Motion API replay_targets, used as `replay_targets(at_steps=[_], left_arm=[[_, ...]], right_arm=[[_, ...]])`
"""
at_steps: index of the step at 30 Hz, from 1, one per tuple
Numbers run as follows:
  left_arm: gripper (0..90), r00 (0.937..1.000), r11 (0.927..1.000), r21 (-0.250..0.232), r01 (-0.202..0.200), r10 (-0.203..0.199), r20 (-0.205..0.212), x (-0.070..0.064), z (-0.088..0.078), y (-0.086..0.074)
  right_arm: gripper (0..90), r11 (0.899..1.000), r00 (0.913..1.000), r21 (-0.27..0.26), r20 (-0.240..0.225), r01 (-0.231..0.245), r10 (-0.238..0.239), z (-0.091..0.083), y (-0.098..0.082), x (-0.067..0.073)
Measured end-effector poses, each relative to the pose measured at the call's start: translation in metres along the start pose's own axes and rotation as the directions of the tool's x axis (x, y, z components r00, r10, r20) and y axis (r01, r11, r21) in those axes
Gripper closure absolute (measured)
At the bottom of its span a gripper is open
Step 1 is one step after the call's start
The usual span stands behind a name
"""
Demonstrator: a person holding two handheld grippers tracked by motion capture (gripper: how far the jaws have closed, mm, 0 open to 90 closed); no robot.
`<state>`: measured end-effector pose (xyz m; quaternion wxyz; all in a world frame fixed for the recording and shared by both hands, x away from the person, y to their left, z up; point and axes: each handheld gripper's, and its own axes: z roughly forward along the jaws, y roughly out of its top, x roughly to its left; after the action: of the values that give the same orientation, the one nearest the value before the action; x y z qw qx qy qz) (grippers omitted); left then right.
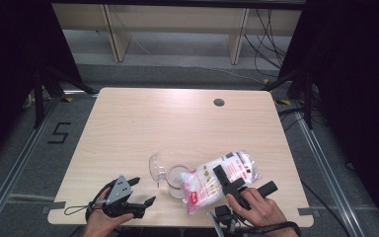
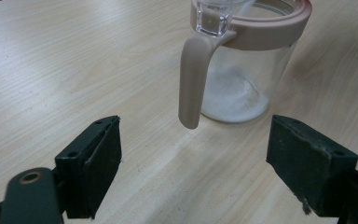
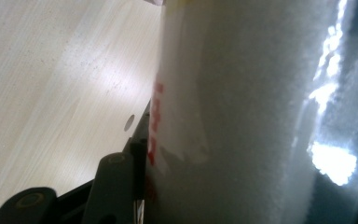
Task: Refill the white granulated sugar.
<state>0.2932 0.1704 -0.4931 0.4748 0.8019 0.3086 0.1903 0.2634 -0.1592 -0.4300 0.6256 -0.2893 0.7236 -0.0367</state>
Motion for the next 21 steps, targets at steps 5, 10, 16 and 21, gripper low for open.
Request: replay_targets(at_steps=[5, 10, 16, 21], left_arm=[[17.4, 1.0000, 1.0000, 0.002, 0.003, -0.003, -0.006, 0.000, -0.001, 0.000], [17.5, 0.9999, 0.9999, -0.005, 0.011, -0.011, -0.001, 0.000, 0.000, 0.000], [17.4, 1.0000, 1.0000, -0.007, 0.004, -0.004, -0.001, 0.000, -0.001, 0.000], [17.4, 1.0000, 1.0000, -0.007, 0.003, -0.003, -0.001, 0.001, -0.001, 0.000]], right_arm=[[56.0, 0.998, 0.9982, 0.027, -0.008, -0.058, 0.059, -0.001, -0.003, 0.004], [56.1, 0.998, 0.9983, 0.037, -0.010, -0.057, 0.058, -0.004, -0.007, 0.007], [56.2, 0.997, 0.9982, 0.043, -0.011, -0.059, 0.059, -0.009, -0.007, 0.009], [56.3, 0.998, 0.9981, 0.034, -0.010, -0.061, 0.061, -0.010, -0.003, 0.008]])
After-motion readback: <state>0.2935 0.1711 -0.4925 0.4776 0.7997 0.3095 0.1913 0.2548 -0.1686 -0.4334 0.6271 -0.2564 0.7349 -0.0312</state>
